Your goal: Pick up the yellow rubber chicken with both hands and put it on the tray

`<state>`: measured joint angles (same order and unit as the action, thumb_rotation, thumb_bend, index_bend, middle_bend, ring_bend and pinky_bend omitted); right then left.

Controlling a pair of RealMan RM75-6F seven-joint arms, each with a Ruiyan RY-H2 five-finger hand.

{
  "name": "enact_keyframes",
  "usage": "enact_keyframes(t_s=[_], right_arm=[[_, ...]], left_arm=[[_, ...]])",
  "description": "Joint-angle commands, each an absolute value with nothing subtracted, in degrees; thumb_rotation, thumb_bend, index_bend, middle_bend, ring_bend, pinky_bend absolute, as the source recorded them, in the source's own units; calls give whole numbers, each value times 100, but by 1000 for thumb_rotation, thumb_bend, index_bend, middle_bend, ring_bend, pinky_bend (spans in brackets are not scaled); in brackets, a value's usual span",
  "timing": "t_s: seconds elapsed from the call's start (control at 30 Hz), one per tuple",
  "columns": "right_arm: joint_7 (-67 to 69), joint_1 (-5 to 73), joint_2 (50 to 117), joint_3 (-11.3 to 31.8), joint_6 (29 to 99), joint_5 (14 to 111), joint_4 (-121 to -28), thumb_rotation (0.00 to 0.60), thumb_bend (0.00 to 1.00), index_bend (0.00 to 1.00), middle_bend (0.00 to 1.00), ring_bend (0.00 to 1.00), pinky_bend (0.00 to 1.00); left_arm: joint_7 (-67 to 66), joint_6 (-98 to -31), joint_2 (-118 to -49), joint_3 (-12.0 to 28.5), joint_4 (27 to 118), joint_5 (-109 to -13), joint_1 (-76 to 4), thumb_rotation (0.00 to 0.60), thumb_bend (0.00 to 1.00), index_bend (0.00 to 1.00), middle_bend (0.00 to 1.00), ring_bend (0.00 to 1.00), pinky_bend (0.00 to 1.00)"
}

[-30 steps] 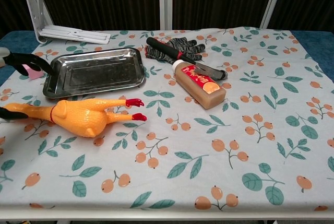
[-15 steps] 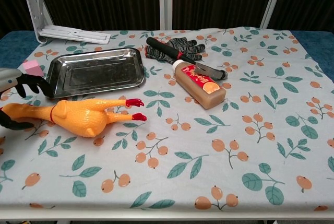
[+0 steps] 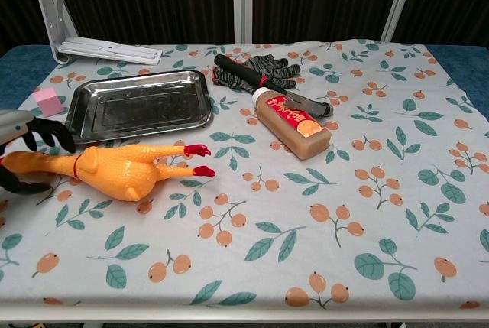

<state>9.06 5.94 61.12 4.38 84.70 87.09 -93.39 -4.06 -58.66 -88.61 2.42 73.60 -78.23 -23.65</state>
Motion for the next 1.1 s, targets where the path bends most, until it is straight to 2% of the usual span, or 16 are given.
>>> enact_keyframes(t_s=[0.03,0.2,0.47,0.77,0.97,1.1], right_arm=[[892,591,6119,437,8465,8700,-9347,600,85,21,81,64,163],[869,575,6120,437,8490,8700,-9369,600,89,21,80,64,163],[796,568,6107,426,8510,8739,-9445,600,89,21,80,64,163],[745,542,6079,386,8538,8801,-9531,600,90,21,80,64,162],[815,590,6003,324,8516,9021,-9663,600,90,21,81,64,161],[742,760,5833,306,8375,9295,-9931,600,89,21,82,64,161]], left_arm=[[-312,-5813,-8907,247,7270,-7816,-2408,600,295,440,431,333,381],[-35,-5836,-9013,214,7033,-7895,-2415,600,367,517,501,401,480],[484,-6123,-9058,75,6815,-8216,-2331,600,441,619,597,496,571],[1669,-6697,-8913,-256,6499,-8944,-2225,600,576,707,704,593,676],[2427,-7221,-8538,-531,6685,-9553,-2226,600,617,734,758,653,714],[2444,-7383,-8224,-534,7118,-9756,-2334,600,620,736,765,662,716]])
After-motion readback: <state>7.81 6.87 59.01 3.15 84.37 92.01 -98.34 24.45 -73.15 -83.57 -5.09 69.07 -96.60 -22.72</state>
